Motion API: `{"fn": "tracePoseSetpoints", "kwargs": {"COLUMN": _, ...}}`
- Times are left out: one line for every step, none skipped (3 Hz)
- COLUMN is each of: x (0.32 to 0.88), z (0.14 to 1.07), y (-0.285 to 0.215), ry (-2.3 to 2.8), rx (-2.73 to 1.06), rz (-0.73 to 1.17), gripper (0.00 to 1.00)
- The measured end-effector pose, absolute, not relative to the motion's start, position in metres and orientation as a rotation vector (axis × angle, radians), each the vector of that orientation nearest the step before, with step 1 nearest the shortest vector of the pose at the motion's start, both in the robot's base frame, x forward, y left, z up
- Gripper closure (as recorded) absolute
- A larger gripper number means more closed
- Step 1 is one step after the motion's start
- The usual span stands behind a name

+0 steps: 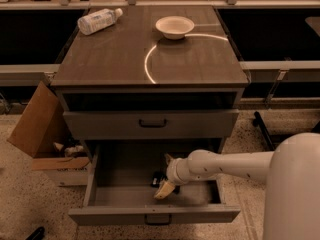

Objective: Pick rxbar blueberry from middle drawer and place on counter

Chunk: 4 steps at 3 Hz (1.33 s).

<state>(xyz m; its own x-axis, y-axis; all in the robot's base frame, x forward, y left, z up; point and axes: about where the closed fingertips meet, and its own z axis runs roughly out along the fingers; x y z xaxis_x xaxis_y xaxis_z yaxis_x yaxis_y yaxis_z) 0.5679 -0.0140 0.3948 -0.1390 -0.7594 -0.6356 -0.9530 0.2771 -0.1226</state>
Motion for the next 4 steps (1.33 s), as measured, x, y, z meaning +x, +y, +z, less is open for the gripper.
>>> {"fn": "tracePoseSetpoints", "kwargs": {"x": 0.567, "z": 0.375, "y": -0.005, "ry": 1.972, "rx": -1.566, "rz": 0.419, "gripper": 0.00}}
{"fn": "tracePoseSetpoints", "kwargs": {"x": 0.566, "z": 0.366, "y": -0.001, "ry": 1.982, "rx": -1.578, "rz": 0.422, "gripper": 0.00}}
{"fn": "tracePoseSetpoints", "kwargs": {"x": 0.566, "z": 0.356, "y": -0.004, "ry": 2.001, "rx": -1.579, "rz": 0.431, "gripper": 0.18}}
{"fn": "tracePoseSetpoints", "kwargs": {"x": 0.567, "z": 0.351, "y": -0.011, "ry": 2.020, "rx": -1.564, "rz": 0.437, "gripper": 0.42}}
